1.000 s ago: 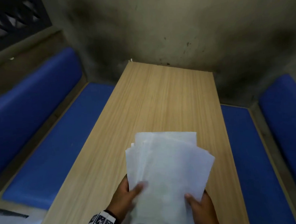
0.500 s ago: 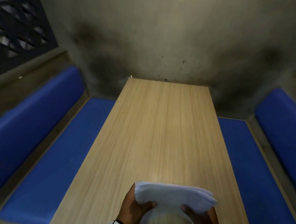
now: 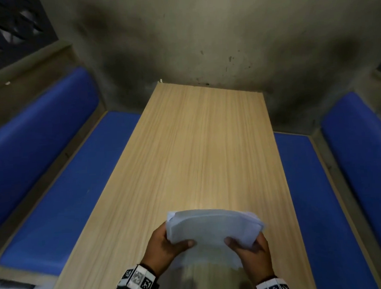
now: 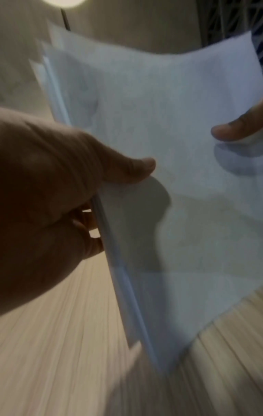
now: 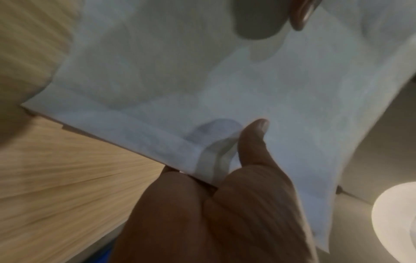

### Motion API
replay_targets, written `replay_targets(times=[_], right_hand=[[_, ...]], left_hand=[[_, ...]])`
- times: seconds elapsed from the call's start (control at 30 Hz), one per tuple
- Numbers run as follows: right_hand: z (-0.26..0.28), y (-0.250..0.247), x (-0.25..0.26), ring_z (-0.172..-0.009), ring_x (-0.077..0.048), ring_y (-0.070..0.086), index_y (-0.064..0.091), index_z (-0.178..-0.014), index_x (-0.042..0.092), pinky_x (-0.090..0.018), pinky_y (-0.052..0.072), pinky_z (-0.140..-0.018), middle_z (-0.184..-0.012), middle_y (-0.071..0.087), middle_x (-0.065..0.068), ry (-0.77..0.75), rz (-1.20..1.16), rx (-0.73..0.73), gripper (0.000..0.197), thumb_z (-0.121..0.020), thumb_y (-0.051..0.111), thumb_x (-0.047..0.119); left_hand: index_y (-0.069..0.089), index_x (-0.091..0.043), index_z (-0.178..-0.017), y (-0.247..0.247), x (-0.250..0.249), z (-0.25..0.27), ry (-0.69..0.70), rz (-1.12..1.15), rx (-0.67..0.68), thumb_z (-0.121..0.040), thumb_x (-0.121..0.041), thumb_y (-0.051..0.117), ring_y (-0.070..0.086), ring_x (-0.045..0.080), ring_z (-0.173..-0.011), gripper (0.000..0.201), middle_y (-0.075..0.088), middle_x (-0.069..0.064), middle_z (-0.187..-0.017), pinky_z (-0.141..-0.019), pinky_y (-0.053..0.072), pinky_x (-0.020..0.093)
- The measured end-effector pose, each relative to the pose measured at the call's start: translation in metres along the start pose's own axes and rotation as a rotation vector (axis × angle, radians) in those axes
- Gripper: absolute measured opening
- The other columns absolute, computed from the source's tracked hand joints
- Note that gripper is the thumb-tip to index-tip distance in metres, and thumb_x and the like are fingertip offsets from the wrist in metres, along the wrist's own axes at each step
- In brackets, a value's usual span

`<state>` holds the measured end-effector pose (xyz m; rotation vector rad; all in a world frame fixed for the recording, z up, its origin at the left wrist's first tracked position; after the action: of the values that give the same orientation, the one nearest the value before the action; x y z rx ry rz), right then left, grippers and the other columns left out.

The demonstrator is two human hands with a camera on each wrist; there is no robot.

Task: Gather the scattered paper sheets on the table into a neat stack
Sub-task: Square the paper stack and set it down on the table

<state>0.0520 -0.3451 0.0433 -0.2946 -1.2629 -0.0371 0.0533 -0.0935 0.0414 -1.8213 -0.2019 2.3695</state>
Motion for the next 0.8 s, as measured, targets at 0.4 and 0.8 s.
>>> replay_targets(times=[0.4, 0.8], right_hand=[[0.001, -0.002, 0.06, -0.071, -0.034, 0.054, 0.057, -0.08, 0.011, -0.048, 0.049, -0.069, -0.077, 0.056, -0.02, -0.176, -0.231, -0.24, 0.05, -0.082, 0.059, 0.06], [0.006, -0.008, 0.022, -0.09, -0.018, 0.066, 0.061, -0.104, 0.022, -0.038, 0.058, -0.073, -0.098, 0.067, 0.0, -0.199, -0.115, 0.012, 0.063, -0.052, 0.085, 0.049]], left_hand=[[0.057, -0.007, -0.075, 0.002, -0.069, -0.005, 0.241, 0.192, -0.329, -0.082, -0.054, 0.058, 0.052, 0.018, -0.067, 0.048, 0.057, 0.01, -0.072, -0.067, 0.044, 0.03], [0.055, -0.025, -0.122, -0.005, -0.028, 0.01, 0.234, 0.23, -0.169, -0.063, -0.065, 0.071, 0.065, 0.009, -0.096, 0.074, 0.064, -0.002, -0.108, -0.08, 0.052, 0.022]])
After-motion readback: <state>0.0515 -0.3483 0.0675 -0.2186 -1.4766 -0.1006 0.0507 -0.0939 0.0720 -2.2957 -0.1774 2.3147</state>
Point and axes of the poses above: each hand's wrist, its own z-axis away from the middle knuckle, its own y-axis out of the palm, x = y × z, the point moved 4 cm from there along -z, towards the middle knuckle
